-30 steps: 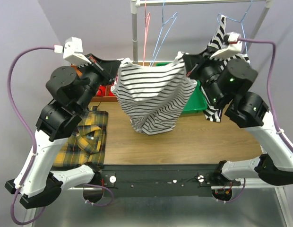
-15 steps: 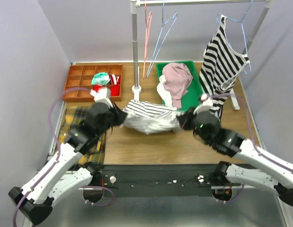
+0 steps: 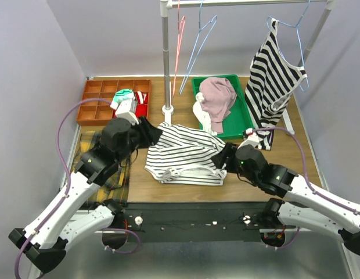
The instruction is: Place the tank top on the hanger
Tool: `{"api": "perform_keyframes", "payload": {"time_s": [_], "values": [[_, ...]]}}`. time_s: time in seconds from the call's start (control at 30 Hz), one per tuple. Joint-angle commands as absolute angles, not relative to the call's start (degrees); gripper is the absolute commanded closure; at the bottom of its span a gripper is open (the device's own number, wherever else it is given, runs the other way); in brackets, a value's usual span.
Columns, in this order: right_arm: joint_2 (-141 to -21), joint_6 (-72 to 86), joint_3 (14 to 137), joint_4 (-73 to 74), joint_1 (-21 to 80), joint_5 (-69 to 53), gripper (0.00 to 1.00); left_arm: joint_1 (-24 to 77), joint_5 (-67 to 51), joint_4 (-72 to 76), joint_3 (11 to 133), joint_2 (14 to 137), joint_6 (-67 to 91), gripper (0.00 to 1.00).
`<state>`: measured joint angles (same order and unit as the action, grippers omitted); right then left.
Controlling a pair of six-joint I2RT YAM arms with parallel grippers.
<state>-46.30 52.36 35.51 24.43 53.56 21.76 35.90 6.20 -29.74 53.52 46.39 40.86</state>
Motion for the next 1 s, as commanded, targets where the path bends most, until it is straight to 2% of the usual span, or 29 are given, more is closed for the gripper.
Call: {"api": "perform_keyframes", "payload": {"time_s": [0.0, 0.13, 0.27, 0.47, 0.77, 0.97], "values": [[-47.3, 48.3, 43.5, 27.4, 53.5, 28.0, 0.28, 35.9, 9.3, -30.4, 70.5, 52.8, 29.8, 0.48], [-50.7, 45.4, 47.4, 27.6, 53.4, 29.4, 0.27, 35.8, 9.8, -29.2, 86.9, 64.9, 23.5, 0.46], [-52.8, 43.7, 48.2, 26.7, 53.5, 28.3, 0.26, 35.9, 8.2, -33.5, 109.4, 78.4, 16.3, 0.46], [-56.4, 43.1, 48.5, 24.3, 53.4, 24.6, 0.26, 35.9, 8.4, -37.9, 131.5, 96.0, 8.7, 0.47], [-58.7, 42.8, 47.7, 21.6, 53.5, 22.3, 0.26, 37.2, 11.6, -35.2, 140.3, 107.4, 3.1, 0.47], [-58.5, 43.7, 46.1, 20.7, 53.5, 21.5, 0.26, 37.1, 13.8, -33.5, 138.7, 110.7, 1.8, 0.49]]}}
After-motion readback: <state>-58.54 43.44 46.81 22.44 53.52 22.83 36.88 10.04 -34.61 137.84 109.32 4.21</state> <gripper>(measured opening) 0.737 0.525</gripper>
